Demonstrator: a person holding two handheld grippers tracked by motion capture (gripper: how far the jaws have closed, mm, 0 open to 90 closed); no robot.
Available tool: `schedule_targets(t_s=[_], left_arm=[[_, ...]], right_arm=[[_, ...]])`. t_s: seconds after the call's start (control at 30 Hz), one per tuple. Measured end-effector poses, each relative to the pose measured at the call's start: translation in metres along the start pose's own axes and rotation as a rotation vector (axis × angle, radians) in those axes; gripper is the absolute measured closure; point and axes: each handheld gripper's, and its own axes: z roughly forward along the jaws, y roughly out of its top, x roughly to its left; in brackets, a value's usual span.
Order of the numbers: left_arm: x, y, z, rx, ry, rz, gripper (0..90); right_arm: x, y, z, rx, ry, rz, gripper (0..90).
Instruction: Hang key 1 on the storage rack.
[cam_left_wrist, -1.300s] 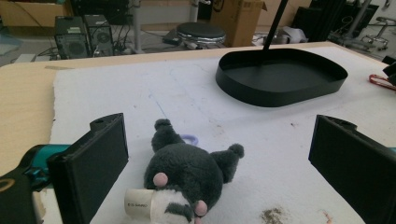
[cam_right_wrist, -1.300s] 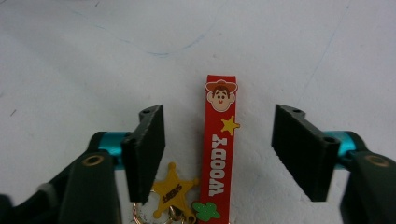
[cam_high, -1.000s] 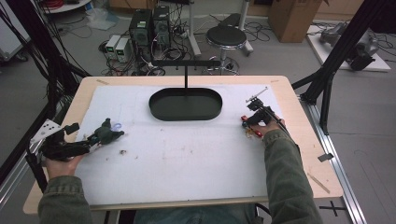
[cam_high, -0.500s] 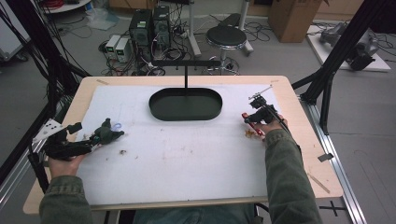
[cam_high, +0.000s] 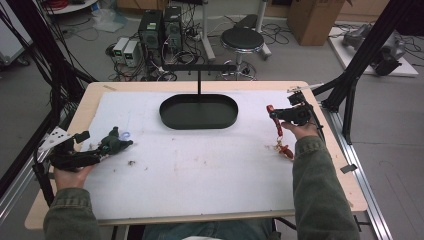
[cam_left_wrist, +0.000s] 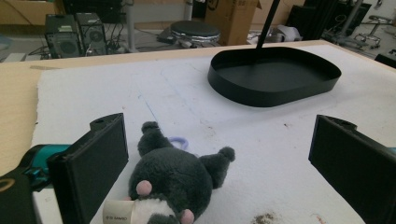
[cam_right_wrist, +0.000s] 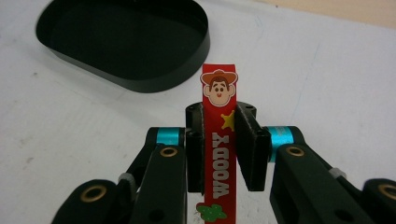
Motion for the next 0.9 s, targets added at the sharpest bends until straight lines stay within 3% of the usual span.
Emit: schedule_targets(t_s=[0.27, 0.33, 0.5, 0.6, 0.67, 0.9], left_arm=[[0.000, 0.000, 0.002, -0.004, -0.009, -0.007, 4.9], [-0.002, 0.000, 0.005, 0.007, -0.018, 0.003, 4.9], [-0.002, 0.000, 0.007, 0.017, -0.023, 0.007, 4.9], [-0.002, 0.000, 0.007, 0.015, -0.023, 0.006, 4.9], [-0.002, 0.000, 0.006, 0.015, -0.024, 0.006, 4.9], [-0.003, 0.000, 0.005, 0.011, -0.024, 0.009, 4.9]], right_arm=[[0.001, 0.012, -0.021, -0.069, 0.014, 0.017, 75.3], [0.003, 0.021, -0.029, -0.117, 0.035, 0.034, 75.3], [0.006, 0.038, -0.046, -0.168, 0.050, 0.044, 75.3], [0.008, 0.044, -0.051, -0.186, 0.054, 0.040, 75.3], [0.015, 0.052, -0.055, -0.187, 0.035, 0.010, 75.3], [0.027, 0.069, -0.051, -0.189, 0.040, -0.001, 75.3]])
